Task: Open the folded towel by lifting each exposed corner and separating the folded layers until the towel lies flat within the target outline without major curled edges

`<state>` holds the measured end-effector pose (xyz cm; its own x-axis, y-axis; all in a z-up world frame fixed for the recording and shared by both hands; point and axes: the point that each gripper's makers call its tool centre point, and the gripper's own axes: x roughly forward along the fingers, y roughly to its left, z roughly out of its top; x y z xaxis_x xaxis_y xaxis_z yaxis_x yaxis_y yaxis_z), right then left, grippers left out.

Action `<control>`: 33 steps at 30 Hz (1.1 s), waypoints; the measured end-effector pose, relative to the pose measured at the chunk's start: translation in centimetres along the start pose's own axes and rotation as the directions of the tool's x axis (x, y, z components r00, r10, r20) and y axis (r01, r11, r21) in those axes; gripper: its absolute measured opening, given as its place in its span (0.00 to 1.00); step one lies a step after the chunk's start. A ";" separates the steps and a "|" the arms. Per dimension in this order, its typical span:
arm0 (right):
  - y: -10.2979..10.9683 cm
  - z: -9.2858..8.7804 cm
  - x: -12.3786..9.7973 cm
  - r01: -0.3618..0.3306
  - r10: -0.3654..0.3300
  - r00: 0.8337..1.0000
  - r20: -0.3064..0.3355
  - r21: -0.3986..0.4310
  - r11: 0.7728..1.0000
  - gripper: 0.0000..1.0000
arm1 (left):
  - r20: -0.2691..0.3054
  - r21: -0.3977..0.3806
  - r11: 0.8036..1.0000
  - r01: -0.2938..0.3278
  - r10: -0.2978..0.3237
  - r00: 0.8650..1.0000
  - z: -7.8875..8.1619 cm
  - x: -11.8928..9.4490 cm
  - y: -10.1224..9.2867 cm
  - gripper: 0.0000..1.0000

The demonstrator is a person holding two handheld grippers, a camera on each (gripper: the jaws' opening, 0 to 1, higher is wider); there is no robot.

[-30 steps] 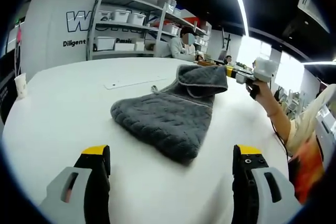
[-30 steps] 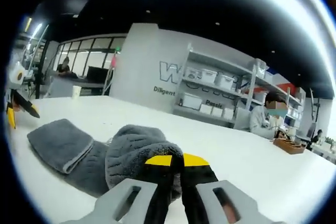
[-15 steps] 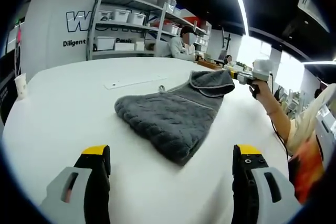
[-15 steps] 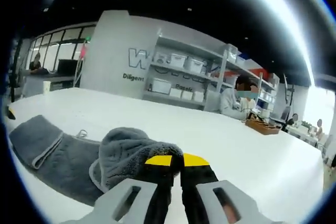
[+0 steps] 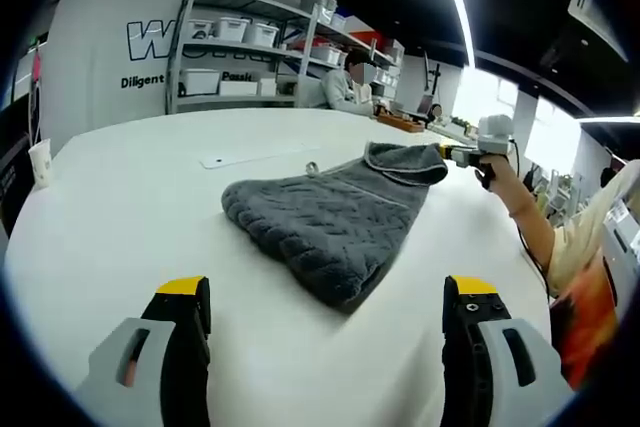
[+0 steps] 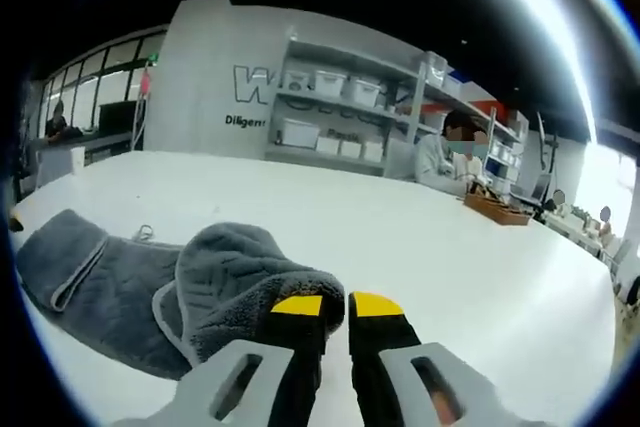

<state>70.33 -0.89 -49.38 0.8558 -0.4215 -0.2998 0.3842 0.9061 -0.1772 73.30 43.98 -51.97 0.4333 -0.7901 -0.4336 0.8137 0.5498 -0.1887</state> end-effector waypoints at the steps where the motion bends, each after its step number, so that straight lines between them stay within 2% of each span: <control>1: -0.3 -0.1 0.0 0.008 -0.008 1.000 -0.007 0.007 1.000 0.09 | -0.001 0.000 1.000 0.001 -0.001 1.000 0.0 0.0 0.0 0.95; 4: -1.0 -0.4 -0.2 0.025 -0.024 0.999 -0.023 0.020 0.999 0.19 | -0.005 0.003 1.000 0.003 -0.003 1.000 0.0 0.0 -0.1 0.95; 6: -1.8 -0.4 -0.3 0.052 -0.052 0.998 -0.033 0.009 0.999 0.34 | -0.005 0.003 1.000 0.003 -0.003 1.000 0.0 0.1 0.0 0.95; 7: -2.7 -0.4 -0.5 0.095 -0.095 0.995 -0.038 -0.013 0.995 0.41 | -0.006 0.002 1.000 0.004 -0.004 1.000 0.0 0.1 0.0 0.95; 8: -2.9 -0.4 -0.6 0.099 -0.099 0.994 -0.041 -0.018 0.995 0.46 | -0.006 0.002 1.000 0.003 -0.003 1.000 0.0 0.1 0.0 0.95; 11: -3.4 -0.4 -0.8 0.090 -0.089 0.995 -0.044 0.010 0.996 0.50 | -0.009 0.002 1.000 0.001 -0.001 1.000 -0.1 0.1 0.1 0.95; 19: -4.4 -0.2 -1.5 0.083 -0.082 0.995 -0.055 0.023 0.996 0.58 | -0.022 0.006 1.000 -0.004 0.005 1.000 -0.3 0.2 0.2 0.95; 21: -4.5 -0.3 -1.7 0.079 -0.077 0.995 -0.059 0.027 0.997 0.57 | -0.022 0.004 1.000 -0.006 0.006 1.000 -0.3 0.2 0.3 0.95; 23: -4.7 0.0 -2.1 0.065 -0.063 0.997 -0.047 0.030 0.997 0.53 | -0.025 0.002 1.000 -0.008 0.008 1.000 -0.4 0.2 0.3 0.95; 28: -5.7 0.6 -3.2 0.079 -0.078 0.997 -0.019 0.058 0.995 0.56 | 0.000 0.022 1.000 0.003 -0.003 1.000 0.4 -0.3 -0.4 0.95; 31: -6.3 1.1 -3.7 0.102 -0.102 0.995 0.006 0.071 0.992 0.56 | 0.002 0.028 1.000 0.005 -0.005 1.000 0.4 -0.2 -0.5 0.95; 33: -6.1 1.3 -3.8 0.089 -0.091 0.996 0.019 0.081 0.993 0.58 | -0.005 0.030 1.000 0.004 -0.004 1.000 0.2 -0.1 -0.5 0.95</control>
<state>65.18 -4.73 -45.90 0.8237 -0.5016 -0.2644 0.4859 0.8648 -0.1268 72.89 43.71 -51.66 0.4281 -0.7908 -0.4374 0.8268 0.5382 -0.1639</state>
